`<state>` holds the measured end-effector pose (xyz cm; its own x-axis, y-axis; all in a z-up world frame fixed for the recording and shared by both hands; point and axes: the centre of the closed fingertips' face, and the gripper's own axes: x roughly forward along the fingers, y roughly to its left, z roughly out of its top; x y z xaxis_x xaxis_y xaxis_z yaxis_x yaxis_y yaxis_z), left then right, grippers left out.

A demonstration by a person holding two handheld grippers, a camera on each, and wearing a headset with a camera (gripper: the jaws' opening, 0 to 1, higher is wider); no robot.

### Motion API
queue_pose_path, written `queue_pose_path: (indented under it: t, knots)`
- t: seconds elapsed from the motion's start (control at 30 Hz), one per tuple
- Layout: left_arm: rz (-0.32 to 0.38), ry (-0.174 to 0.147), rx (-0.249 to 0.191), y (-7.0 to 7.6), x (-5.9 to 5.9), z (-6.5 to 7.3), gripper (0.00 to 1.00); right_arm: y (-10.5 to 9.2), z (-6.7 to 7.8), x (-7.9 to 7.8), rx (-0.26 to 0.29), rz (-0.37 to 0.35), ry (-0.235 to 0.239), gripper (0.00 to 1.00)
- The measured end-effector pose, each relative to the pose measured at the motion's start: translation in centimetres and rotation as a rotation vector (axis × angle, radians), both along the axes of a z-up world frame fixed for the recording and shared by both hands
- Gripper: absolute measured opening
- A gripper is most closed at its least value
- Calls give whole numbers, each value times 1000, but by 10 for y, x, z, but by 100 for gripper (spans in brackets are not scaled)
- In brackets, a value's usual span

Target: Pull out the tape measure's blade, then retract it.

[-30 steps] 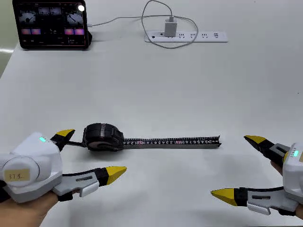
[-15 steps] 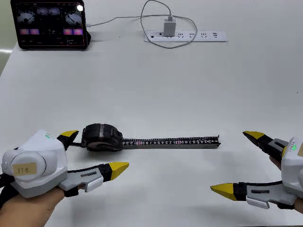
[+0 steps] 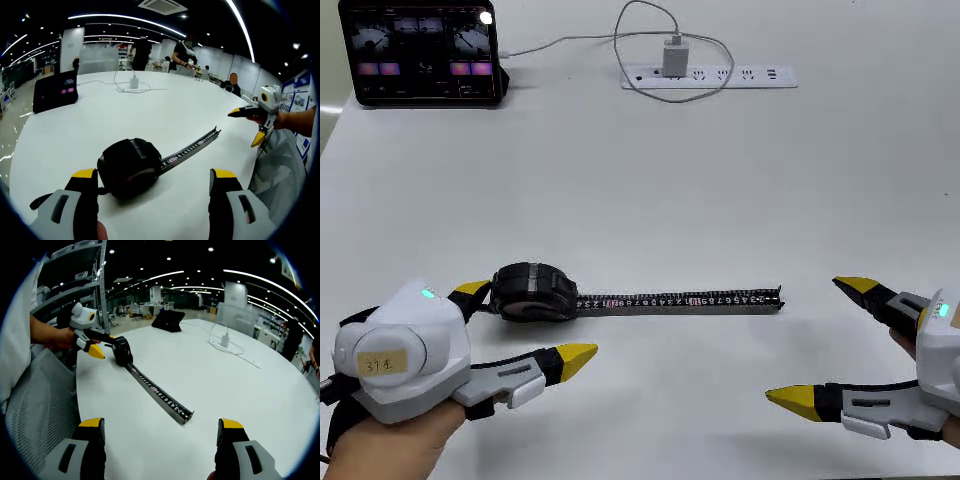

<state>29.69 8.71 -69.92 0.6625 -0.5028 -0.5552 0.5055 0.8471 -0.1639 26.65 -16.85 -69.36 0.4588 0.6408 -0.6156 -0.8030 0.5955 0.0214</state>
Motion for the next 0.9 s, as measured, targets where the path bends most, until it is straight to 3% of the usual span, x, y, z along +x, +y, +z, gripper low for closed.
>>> queue_pose_path:
  t: [0.53, 0.6, 0.9]
  knots:
    - [158, -37, -9, 0, 12, 1, 86, -10, 2, 8, -14, 2, -12, 87]
    - [179, -39, -30, -1, 14, 1, 87, -13, 2, 10, -32, 10, -26, 84]
    - [236, -50, -5, 1, 17, -3, 83, -19, 2, 17, -49, 13, -32, 81]
